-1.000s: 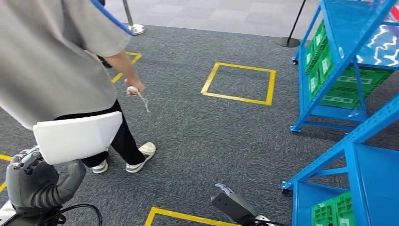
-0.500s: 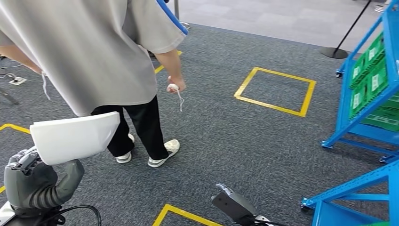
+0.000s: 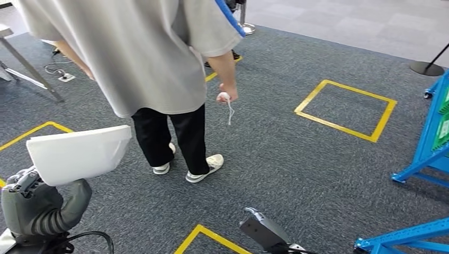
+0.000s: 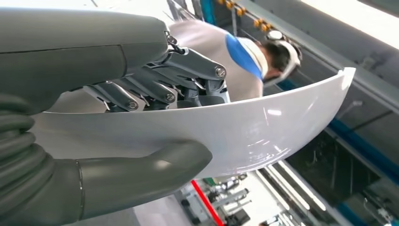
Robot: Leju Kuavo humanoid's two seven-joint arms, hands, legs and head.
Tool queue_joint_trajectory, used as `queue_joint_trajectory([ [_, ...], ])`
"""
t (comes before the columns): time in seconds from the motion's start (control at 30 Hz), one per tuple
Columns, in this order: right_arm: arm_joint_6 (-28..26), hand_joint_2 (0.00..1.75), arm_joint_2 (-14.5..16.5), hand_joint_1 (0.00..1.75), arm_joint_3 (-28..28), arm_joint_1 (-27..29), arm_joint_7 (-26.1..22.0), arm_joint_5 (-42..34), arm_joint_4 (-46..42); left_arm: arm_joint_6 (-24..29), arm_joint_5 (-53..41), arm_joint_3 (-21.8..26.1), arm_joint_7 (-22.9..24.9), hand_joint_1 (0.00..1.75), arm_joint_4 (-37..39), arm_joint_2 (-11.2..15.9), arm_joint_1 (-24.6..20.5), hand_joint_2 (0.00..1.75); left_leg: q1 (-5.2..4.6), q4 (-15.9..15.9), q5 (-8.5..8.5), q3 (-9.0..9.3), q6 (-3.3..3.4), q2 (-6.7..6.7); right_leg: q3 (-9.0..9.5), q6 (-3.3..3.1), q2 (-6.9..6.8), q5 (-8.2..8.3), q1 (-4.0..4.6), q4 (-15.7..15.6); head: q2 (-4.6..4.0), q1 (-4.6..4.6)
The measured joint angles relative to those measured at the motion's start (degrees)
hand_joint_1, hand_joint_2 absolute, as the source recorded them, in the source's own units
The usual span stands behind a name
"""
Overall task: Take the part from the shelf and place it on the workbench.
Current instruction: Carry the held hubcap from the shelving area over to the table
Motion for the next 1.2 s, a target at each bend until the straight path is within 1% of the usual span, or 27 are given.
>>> queue_joint_trajectory([
  [0.03,0.0,0.0,0.0,0.0,0.0,0.0,0.0,0.0,0.0,0.1,0.0,0.0,0.0,1.75,0.0,0.0,0.0,1.75,-0.07,-1.4,0.2,0.63,0.41,0.62,0.14,0.29,-0.42,-0.16,0.19,0.1,0.01,0.04],
  [0.1,0.0,0.0,0.0,0.0,0.0,0.0,0.0,0.0,-0.1,0.4,0.0,0.0,0.1,1.75,0.0,0.0,0.0,1.75,-0.2,-1.6,0.16,0.5,1.28,-0.38,0.45,0.91,-1.36,-0.32,0.26,0.0,0.01,0.11],
  [0.13,0.0,0.0,0.0,0.0,0.0,-0.1,0.0,0.0,-0.2,0.5,-0.1,0.0,0.1,1.75,0.0,0.0,0.0,1.75,-0.15,-1.7,0.28,0.55,1.64,-1.0,0.6,1.3,-1.24,-0.53,0.11,0.1,0.01,0.12],
  [0.2,0.1,0.0,0.0,0.0,0.0,-0.1,0.0,-0.1,-0.3,0.7,-0.2,0.0,0.1,1.75,-0.1,0.0,-0.1,1.75,0.08,-2.0,0.63,0.7,2.36,-2.22,-0.31,1.99,0.98,-2.37,-0.17,2.7,0.01,0.18],
  [0.27,0.2,0.0,0.0,0.0,0.0,0.0,0.0,-0.1,-0.3,1.0,-0.2,0.0,0.1,1.75,-0.1,-0.1,-0.1,1.75,0.21,-2.1,0.83,0.58,2.78,-3.46,-3.72,2.33,3.76,-6.0,-0.3,9.7,0.01,0.25],
  [0.3,0.3,0.0,-0.1,0.0,0.0,0.1,0.1,-0.2,-0.2,1.1,-0.2,0.0,0.1,1.75,0.0,-0.1,-0.1,1.75,0.2,-2.1,0.86,0.49,2.87,-4.17,-5.73,2.38,4.29,-7.49,-0.31,13.6,0.01,0.28],
  [0.33,0.3,0.0,-0.1,0.0,0.0,0.2,0.1,-0.2,-0.2,1.3,-0.2,0.0,0.1,1.75,0.0,-0.1,0.0,1.75,0.19,-2.0,0.87,0.44,2.89,-4.93,-7.16,2.39,4.49,-8.02,-0.31,16.1,0.0,0.28],
  [0.37,0.3,0.0,-0.1,0.0,0.0,0.2,0.1,-0.2,-0.2,1.4,-0.2,0.0,0.1,1.75,0.1,-0.1,0.0,1.75,0.2,-2.0,0.87,0.44,2.88,-5.73,-7.58,2.33,4.57,-7.3,-0.32,16.4,0.01,0.28],
  [0.4,0.4,0.0,-0.1,0.0,0.0,0.2,0.1,-0.2,-0.2,1.5,-0.2,0.0,0.1,1.75,0.2,-0.1,0.1,1.75,0.21,-1.9,0.87,0.48,2.82,-6.51,-6.86,2.22,4.74,-5.54,-0.37,14.4,0.0,0.28],
  [0.43,0.4,0.0,-0.1,0.0,0.0,0.2,0.1,-0.3,-0.2,1.6,-0.2,0.0,0.1,1.75,0.2,-0.1,0.1,1.75,0.23,-1.8,0.86,0.52,2.73,-7.27,-5.21,2.08,5.32,-3.18,-0.46,10.5,0.0,0.28],
  [0.5,0.6,0.0,-0.1,0.0,0.0,0.1,0.1,-0.4,-0.2,1.6,-0.2,0.0,0.1,1.75,0.2,-0.1,0.0,1.75,0.19,-1.6,0.84,0.36,2.26,-8.66,-1.94,1.82,7.71,-0.12,-0.67,3.1,0.0,0.27],
  [0.53,0.6,0.0,-0.1,0.0,0.0,0.1,0.0,-0.4,-0.2,1.6,-0.2,0.0,0.1,1.75,0.2,-0.1,0.0,1.75,0.2,-1.6,0.9,0.18,1.88,-9.26,-1.11,1.7,8.53,0.39,-0.67,1.0,0.01,0.27],
  [0.57,0.7,0.0,-0.1,0.0,0.0,0.0,0.0,-0.5,-0.2,1.6,-0.2,0.0,0.1,1.75,0.2,-0.1,0.0,1.75,0.24,-1.7,1.0,0.01,1.44,-9.81,-0.89,1.53,8.82,0.29,-0.58,0.4,0.01,0.26],
  [0.63,0.8,0.0,-0.1,0.0,0.0,-0.1,0.0,-0.5,-0.2,1.6,-0.1,0.0,0.1,1.75,0.2,-0.1,0.1,1.75,0.4,-2.0,1.2,-0.25,0.55,-10.66,-0.83,0.87,7.59,0.51,-0.5,0.1,0.01,0.27],
  [0.67,0.8,0.0,-0.1,0.0,0.0,-0.2,0.0,-0.5,-0.2,1.6,0.0,0.0,0.1,1.75,0.1,-0.1,0.1,1.75,0.36,-1.6,0.88,-0.48,0.23,-10.09,-0.71,0.46,6.99,0.67,-0.56,-0.2,0.01,0.23],
  [0.7,0.8,0.0,0.0,0.0,0.0,-0.3,0.0,-0.5,-0.2,1.6,0.0,0.0,0.1,1.75,0.1,-0.1,0.1,1.75,0.3,-0.2,-0.11,-1.17,-0.03,-8.85,-0.59,0.07,6.3,0.82,-0.66,-0.5,0.01,0.17],
  [0.77,0.8,0.0,0.0,0.0,0.0,-0.2,-0.1,-0.5,-0.2,1.6,0.0,0.0,0.1,1.75,0.1,-0.1,0.1,1.75,0.17,6.0,-3.71,-3.95,-0.37,-5.58,-0.45,-0.44,4.85,0.87,-0.6,-0.8,0.01,0.03],
  [0.8,0.8,0.0,0.0,0.0,0.0,-0.1,-0.1,-0.5,-0.2,1.6,0.0,0.0,0.1,1.75,0.2,-0.1,0.1,1.75,0.19,9.8,-5.51,-5.7,-0.51,-4.64,-0.46,-0.59,4.06,0.8,-0.51,-0.7,0.01,0.01],
  [0.83,0.8,0.0,0.0,0.0,0.0,0.0,-0.1,-0.5,-0.1,1.6,0.0,0.0,0.1,1.75,0.2,-0.1,0.2,1.75,0.21,12.5,-6.48,-6.94,-0.61,-4.21,-0.48,-0.66,3.28,0.72,-0.44,-0.6,0.01,0.01],
  [0.87,0.8,0.0,0.0,0.0,0.0,0.1,-0.1,-0.5,-0.1,1.6,0.0,0.0,0.1,1.75,0.2,-0.1,0.3,1.75,0.22,13.4,-6.39,-7.27,-0.66,-3.96,-0.48,-0.67,2.53,0.63,-0.4,-0.5,0.01,0.01],
  [0.9,0.7,0.0,0.0,0.0,0.0,0.0,-0.1,-0.5,-0.1,1.6,0.0,0.0,0.1,1.75,0.2,-0.1,0.4,1.75,0.22,12.1,-5.28,-6.46,-0.65,-3.72,-0.43,-0.62,1.84,0.53,-0.39,-0.5,0.01,0.01],
  [0.93,0.6,0.0,0.0,0.0,0.0,0.0,-0.1,-0.5,-0.1,1.6,0.0,0.0,0.2,1.75,0.2,-0.1,0.5,1.75,0.22,9.0,-3.52,-4.7,-0.59,-3.23,-0.32,-0.51,1.21,0.4,-0.38,-0.4,0.01,0.01],
  [1.0,0.4,0.0,0.1,0.0,0.0,0.0,-0.1,-0.6,-0.1,1.6,0.0,-0.1,0.3,1.75,0.2,-0.1,0.5,1.75,0.05,1.5,-0.76,-0.74,-0.02,-0.83,-0.01,-0.08,0.13,0.06,-0.18,-0.2,0.01,0.02],
  [1.07,0.2,0.0,0.1,0.0,0.0,0.0,-0.1,-0.7,-0.1,1.6,0.0,-0.1,0.5,1.75,0.1,-0.1,0.5,1.75,-0.2,-1.7,-0.04,0.69,0.83,0.38,0.27,0.53,-0.75,-0.18,0.09,-0.1,0.01,0.08],
  [1.13,0.1,0.0,0.1,0.0,0.0,0.0,-0.1,-0.7,-0.1,1.6,0.1,-0.1,0.6,1.75,0.1,0.0,0.6,1.75,-0.29,-1.7,0.19,0.53,1.58,-0.84,0.58,1.23,-1.61,-0.25,0.09,-0.3,0.01,0.13],
  [1.17,0.0,0.0,0.0,0.0,0.0,-0.1,-0.1,-0.7,-0.2,1.6,0.1,0.0,0.7,1.75,0.1,0.0,0.6,1.75,-0.2,-1.9,0.36,0.58,1.98,-1.43,0.68,1.64,-1.25,-0.52,-0.05,-0.1,0.01,0.13],
  [1.2,0.0,0.0,0.0,0.0,0.0,-0.1,-0.1,-0.7,-0.2,1.5,0.1,0.0,0.7,1.75,0.0,0.0,0.7,1.75,-0.07,-2.1,0.57,0.65,2.35,-2.01,0.37,2.0,-0.14,-1.36,-0.19,0.8,0.01,0.15],
])
